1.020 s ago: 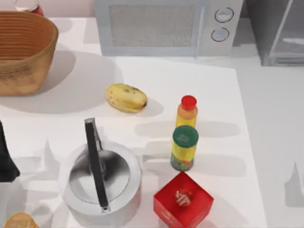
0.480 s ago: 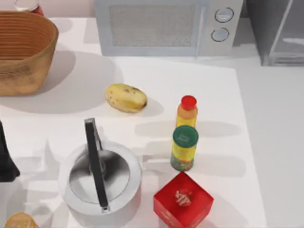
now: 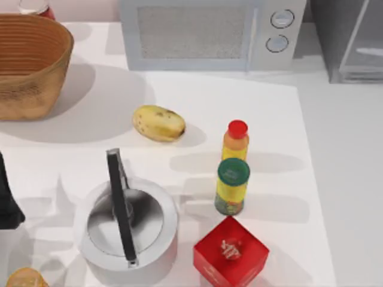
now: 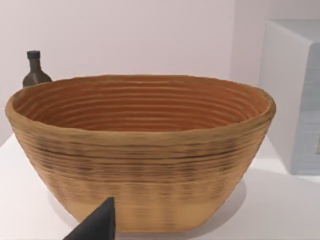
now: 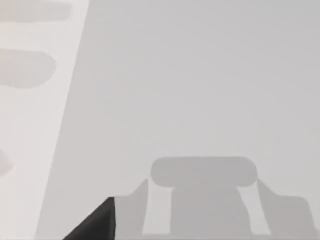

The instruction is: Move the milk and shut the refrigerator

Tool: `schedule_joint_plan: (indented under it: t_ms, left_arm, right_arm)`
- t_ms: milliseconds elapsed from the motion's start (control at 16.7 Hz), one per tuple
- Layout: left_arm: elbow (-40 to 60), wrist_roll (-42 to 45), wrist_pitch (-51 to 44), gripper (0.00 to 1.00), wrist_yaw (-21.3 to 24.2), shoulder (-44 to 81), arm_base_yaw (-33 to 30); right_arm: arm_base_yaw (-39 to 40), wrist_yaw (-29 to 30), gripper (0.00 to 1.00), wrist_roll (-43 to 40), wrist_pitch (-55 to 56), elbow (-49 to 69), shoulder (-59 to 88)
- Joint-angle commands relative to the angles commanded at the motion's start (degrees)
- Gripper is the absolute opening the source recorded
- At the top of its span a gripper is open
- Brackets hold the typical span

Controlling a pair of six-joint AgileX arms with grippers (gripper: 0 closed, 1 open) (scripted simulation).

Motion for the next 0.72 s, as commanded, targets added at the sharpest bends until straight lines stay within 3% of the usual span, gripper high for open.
schedule_joint_plan:
  t_ms: [180, 360, 540, 720]
  left_arm:
    - [0.0, 0.0, 0.0, 1.00, 0.0, 0.0, 0.0]
    - [0.0, 0.0, 0.0, 1.00, 0.0, 0.0, 0.0]
    - [0.0, 0.0, 0.0, 1.00, 0.0, 0.0, 0.0]
    - [0.0, 0.0, 0.0, 1.00, 0.0, 0.0, 0.0]
  right_arm:
    - [-3.5, -2.6, 1.00, -3.5, 0.9, 2.7, 2.2]
    - [-12.3, -8.4, 1.00, -12.5, 2.5, 8.2, 9.2]
    - [-25.3, -16.1, 1.00, -26.9, 4.0, 15.0, 21.2]
    - [-39.6, -24.7, 1.00, -46.3, 5.1, 22.1, 37.0]
